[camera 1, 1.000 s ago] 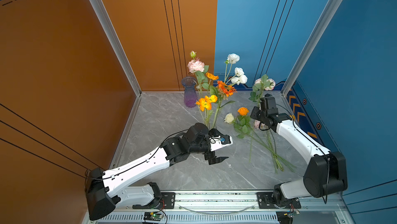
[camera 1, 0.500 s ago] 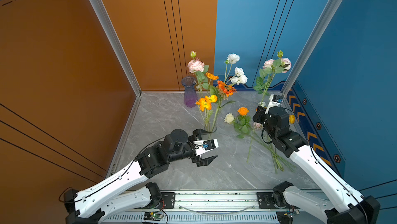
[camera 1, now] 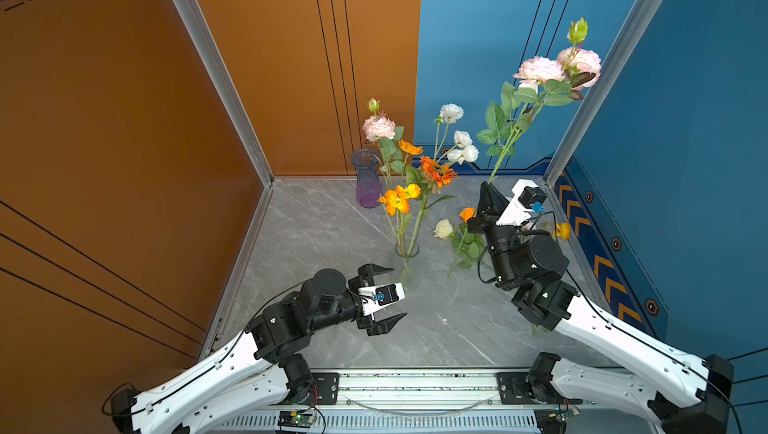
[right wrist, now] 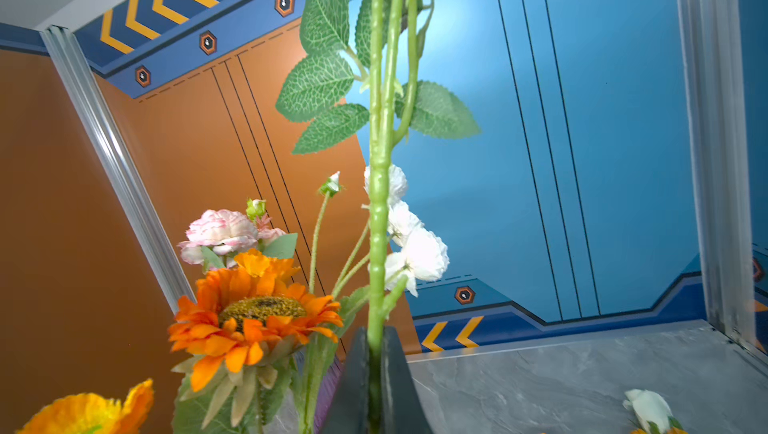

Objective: Arrange the flowers into the vase
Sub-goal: 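Carry the pink roses over the clear vase with the right gripper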

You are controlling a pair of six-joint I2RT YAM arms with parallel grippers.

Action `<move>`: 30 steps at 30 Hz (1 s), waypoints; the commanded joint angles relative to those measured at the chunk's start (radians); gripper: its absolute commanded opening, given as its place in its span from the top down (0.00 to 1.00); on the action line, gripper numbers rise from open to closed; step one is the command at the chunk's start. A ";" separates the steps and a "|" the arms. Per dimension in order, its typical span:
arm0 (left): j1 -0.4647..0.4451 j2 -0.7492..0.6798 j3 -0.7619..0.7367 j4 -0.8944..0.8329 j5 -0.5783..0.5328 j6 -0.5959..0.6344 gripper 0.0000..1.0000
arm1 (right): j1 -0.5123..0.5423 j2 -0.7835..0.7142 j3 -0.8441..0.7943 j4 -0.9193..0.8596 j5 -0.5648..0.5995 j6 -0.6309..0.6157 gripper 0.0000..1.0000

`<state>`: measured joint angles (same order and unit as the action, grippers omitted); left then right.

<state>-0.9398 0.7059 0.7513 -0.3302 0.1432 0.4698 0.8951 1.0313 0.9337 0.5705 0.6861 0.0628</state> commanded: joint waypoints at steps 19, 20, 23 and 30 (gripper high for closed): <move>0.025 0.014 0.016 -0.003 0.056 -0.022 0.02 | 0.213 0.276 0.117 0.680 -0.020 -0.398 1.00; 0.025 0.015 0.016 -0.002 0.054 -0.023 0.02 | 0.213 0.288 0.116 0.686 -0.019 -0.397 1.00; 0.026 0.020 0.016 -0.004 0.053 -0.022 0.02 | 0.215 0.323 0.105 0.725 -0.018 -0.406 1.00; 0.026 0.022 0.019 -0.011 0.051 -0.019 0.02 | 0.211 0.424 0.076 0.847 -0.023 -0.464 1.00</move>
<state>-0.9226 0.7315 0.7513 -0.3313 0.1837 0.4625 1.1065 1.4353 1.0203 1.3300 0.6773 -0.3546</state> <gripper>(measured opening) 0.979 0.070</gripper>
